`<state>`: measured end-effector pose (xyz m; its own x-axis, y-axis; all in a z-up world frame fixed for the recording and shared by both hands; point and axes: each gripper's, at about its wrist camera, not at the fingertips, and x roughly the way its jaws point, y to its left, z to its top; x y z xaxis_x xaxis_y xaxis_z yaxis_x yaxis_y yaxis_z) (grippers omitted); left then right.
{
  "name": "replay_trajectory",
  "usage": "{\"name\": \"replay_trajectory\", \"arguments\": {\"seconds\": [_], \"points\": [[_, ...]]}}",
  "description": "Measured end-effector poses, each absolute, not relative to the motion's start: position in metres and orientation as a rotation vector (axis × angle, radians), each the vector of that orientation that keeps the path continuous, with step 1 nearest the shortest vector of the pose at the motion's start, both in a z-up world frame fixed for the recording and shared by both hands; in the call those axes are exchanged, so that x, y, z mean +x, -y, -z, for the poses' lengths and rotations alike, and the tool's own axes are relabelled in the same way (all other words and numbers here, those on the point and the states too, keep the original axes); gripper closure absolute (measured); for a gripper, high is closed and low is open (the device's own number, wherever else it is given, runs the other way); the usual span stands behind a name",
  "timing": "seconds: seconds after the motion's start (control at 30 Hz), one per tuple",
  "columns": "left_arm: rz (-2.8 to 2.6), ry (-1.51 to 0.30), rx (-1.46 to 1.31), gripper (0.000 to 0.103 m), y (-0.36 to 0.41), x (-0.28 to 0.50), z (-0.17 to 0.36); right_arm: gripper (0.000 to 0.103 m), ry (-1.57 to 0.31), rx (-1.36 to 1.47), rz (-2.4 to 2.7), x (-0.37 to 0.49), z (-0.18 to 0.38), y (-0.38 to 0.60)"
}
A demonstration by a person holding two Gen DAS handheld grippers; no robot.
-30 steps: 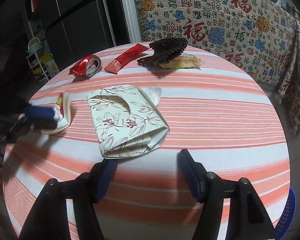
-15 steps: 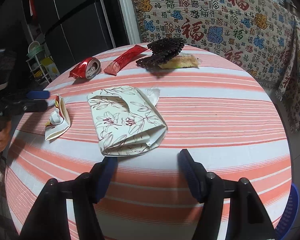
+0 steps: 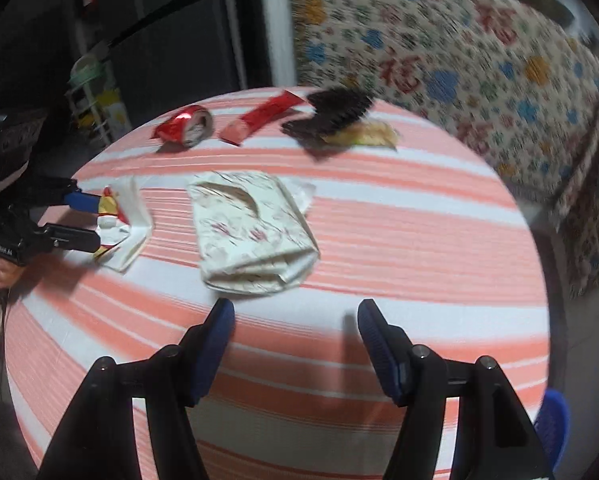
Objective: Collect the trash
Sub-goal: 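Lift the paper cup with the left gripper while the right grasps the floral paper bag, then carry the cup and bag over the blue wastebasket and open both grippers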
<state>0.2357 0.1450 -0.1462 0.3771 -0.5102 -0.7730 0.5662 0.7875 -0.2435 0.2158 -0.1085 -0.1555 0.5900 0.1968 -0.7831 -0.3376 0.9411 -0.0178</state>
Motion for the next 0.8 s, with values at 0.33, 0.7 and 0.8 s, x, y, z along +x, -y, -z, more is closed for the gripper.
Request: {"name": "replay_trajectory", "arguments": {"seconds": [0.33,0.7,0.8], "points": [[0.543,-0.994,0.011,0.097,-0.145,0.239,0.154,0.054,-0.917,-0.448,-0.422,0.242,0.159,0.060],[0.366,-0.937,-0.070,0.098,-0.153,0.213,0.147,0.038,-1.040,-0.277,-0.492,0.249,0.152,0.080],[0.346,-0.927,-0.067,0.098,-0.152,0.210,0.147,0.048,-1.075,-0.232,-0.523,0.254,0.155,0.087]]}}
